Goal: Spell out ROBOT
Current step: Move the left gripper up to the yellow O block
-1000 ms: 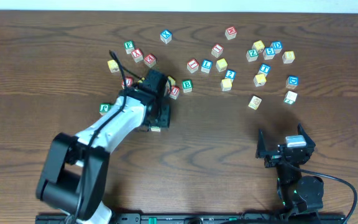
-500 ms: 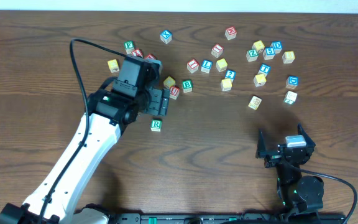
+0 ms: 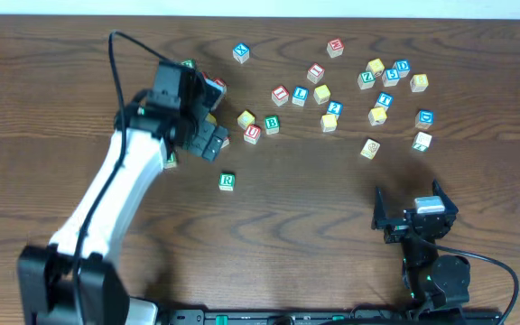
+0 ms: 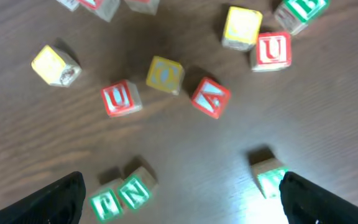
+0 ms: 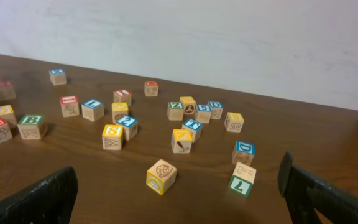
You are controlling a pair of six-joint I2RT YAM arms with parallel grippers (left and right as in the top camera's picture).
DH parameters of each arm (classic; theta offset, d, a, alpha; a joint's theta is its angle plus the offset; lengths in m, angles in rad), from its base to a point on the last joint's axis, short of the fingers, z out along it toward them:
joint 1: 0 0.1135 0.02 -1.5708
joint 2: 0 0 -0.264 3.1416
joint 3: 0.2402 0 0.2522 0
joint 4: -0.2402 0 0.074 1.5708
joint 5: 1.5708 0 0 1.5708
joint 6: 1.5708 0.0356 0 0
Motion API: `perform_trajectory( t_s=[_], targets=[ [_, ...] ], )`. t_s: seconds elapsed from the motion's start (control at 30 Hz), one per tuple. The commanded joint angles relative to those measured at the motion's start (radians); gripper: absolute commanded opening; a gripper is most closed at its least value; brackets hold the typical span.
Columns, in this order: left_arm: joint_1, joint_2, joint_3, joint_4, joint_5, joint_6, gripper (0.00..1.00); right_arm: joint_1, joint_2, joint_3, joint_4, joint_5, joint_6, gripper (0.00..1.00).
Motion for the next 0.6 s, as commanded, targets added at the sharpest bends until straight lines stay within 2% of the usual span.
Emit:
perform_trajectory(
  t_s=[0.0, 0.23, 0.43, 0.57],
  targets=[
    [0.013, 0.119, 0.178, -0.079, 0.021, 0.114, 0.98, -0.005, -0.006, -0.001, -0.005, -0.003, -0.010, 0.99],
    [0.014, 0.343, 0.478, -0.226, 0.018, 0.256, 0.98, -0.005, -0.006, -0.001, -0.005, -0.003, -0.010, 0.99],
    [0.038, 0.464, 0.526, -0.227, 0.016, 0.348, 0.98, -0.005, -0.006, -0.001, -0.005, -0.003, -0.010, 0.99],
    [0.061, 0.522, 0.526, -0.225, 0.016, 0.353, 0.98, -0.005, -0.006, -0.001, -0.005, -0.003, -0.010, 0.99]
  ],
)
